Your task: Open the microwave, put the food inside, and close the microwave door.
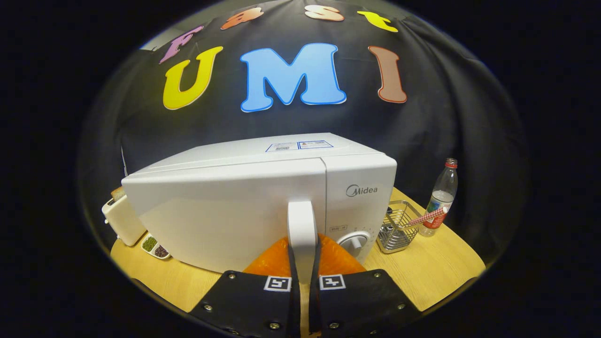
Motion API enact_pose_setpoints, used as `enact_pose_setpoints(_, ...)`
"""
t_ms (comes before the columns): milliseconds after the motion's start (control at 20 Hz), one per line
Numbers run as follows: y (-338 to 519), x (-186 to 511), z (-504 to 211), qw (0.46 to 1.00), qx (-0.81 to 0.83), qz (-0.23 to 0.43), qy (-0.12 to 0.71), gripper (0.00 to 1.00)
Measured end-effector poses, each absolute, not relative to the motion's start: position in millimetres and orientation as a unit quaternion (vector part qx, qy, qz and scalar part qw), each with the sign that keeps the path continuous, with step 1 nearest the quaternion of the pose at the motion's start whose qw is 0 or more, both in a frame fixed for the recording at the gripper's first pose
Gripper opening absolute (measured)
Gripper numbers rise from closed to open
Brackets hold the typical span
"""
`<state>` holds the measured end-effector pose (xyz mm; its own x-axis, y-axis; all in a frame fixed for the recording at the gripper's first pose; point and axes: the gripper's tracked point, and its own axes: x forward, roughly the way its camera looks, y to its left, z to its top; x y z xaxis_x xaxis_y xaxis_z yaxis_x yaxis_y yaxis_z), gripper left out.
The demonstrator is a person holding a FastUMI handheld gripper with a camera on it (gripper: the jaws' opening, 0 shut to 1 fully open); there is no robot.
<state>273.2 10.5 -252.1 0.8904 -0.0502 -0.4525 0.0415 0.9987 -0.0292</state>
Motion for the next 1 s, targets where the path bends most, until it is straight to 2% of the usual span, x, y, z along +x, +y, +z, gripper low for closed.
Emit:
enact_pose_setpoints(150, 15.1, 245.2, -246.6, 0.975, -0.039, -0.029, 0.216, 0.07)
enact_pose_setpoints(450, 29.0, 202.8, -245.5, 0.969, -0.02, -0.033, 0.243, 0.08)
enact_pose_setpoints(700, 51.8, 158.4, -243.1, 0.968, -0.01, -0.021, 0.252, 0.18)
enact_pose_setpoints(1000, 83.1, 114.9, -242.3, 0.965, -0.009, 0.003, 0.26, 0.18)
